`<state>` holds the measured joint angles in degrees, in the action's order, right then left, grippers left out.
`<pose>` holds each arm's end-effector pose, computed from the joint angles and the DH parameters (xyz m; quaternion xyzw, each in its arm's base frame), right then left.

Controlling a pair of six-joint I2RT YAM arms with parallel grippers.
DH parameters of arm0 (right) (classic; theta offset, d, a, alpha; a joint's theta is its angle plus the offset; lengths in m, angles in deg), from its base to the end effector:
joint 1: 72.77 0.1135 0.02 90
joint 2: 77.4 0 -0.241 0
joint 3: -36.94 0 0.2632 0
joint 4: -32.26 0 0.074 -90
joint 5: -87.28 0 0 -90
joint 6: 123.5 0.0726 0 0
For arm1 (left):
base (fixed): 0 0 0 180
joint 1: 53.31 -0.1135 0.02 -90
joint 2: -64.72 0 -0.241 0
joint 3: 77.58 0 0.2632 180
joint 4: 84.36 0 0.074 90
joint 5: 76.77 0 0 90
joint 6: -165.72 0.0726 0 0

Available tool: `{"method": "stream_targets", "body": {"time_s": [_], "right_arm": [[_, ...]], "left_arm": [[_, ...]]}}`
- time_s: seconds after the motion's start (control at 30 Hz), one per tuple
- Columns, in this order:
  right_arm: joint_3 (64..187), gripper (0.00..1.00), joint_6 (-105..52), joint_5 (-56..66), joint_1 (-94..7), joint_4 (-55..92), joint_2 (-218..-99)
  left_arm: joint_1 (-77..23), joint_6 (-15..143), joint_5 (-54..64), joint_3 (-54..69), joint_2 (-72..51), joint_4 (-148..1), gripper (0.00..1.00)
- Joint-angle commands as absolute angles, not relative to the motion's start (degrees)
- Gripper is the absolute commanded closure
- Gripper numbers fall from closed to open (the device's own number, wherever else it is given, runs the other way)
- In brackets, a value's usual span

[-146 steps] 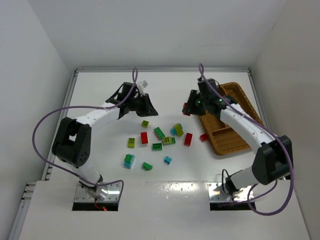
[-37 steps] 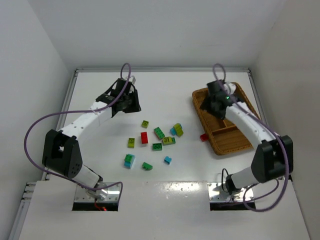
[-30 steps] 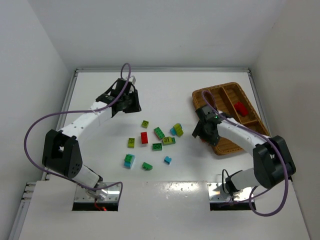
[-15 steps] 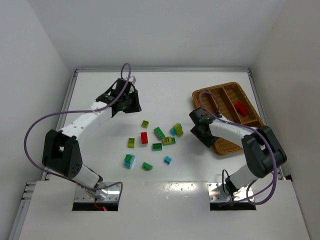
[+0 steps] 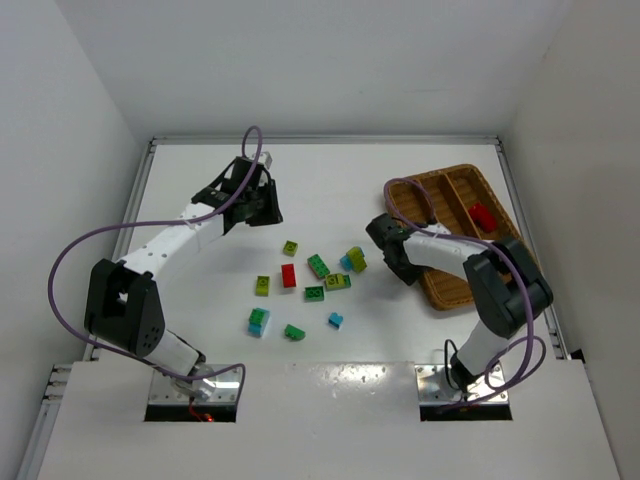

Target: Sort the legos into containers by color

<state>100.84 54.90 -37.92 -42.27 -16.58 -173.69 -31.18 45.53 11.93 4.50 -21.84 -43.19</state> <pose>0.2702 0.1106 0.0803 0.4803 0.8205 -0.0905 0.2967 0.3425 -0.1411 0.2287 -0.0608 0.9240 -0.1758 0.3341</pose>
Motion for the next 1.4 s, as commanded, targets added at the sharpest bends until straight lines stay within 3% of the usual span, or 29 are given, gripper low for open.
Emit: {"method": "stream_targets", "body": {"time_s": [0.0,0.17,0.33,0.5,0.63,0.87,1.17,1.23,1.27,1.37], "right_arm": [[102.59,0.53,56.59,-40.78,-42.09,-17.22,-174.70],[103.20,0.67,54.66,-40.78,-41.57,-17.22,-174.09],[106.54,0.70,48.77,-39.72,-41.04,-16.60,-170.84],[115.14,0.70,31.30,-39.72,-43.49,-13.26,-165.82],[122.88,0.70,22.76,-39.55,-52.79,-15.37,-167.57],[125.44,0.70,19.50,-26.11,-76.16,-10.81,-173.71],[135.80,0.69,19.50,-21.88,-85.59,-10.19,-187.59],[139.67,0.62,18.80,-20.48,-86.39,-10.19,-189.98],[143.34,0.44,17.92,-19.60,-86.91,-11.66,-192.60],[148.72,0.29,16.60,-19.59,-86.22,-16.41,-195.52]], "left_arm": [[-31.33,46.19,11.56,4.68,-19.92,-43.41,0.66],[-31.33,46.19,11.56,4.68,-19.92,-43.41,0.66],[-31.33,46.19,11.56,4.68,-19.92,-43.41,0.66],[-31.33,46.19,12.70,4.68,-18.61,-42.88,0.66],[-31.33,45.14,12.18,4.68,-18.60,-42.88,0.66],[-31.33,45.14,12.70,4.68,-19.21,-42.88,0.66],[-31.33,45.14,12.18,5.82,-21.50,-42.88,0.66],[-31.33,45.14,12.18,5.82,-21.50,-42.88,0.66],[-31.33,45.14,12.70,6.35,-22.02,-42.88,0.66],[-31.33,45.14,12.70,7.05,-22.64,-42.88,0.58]]}}
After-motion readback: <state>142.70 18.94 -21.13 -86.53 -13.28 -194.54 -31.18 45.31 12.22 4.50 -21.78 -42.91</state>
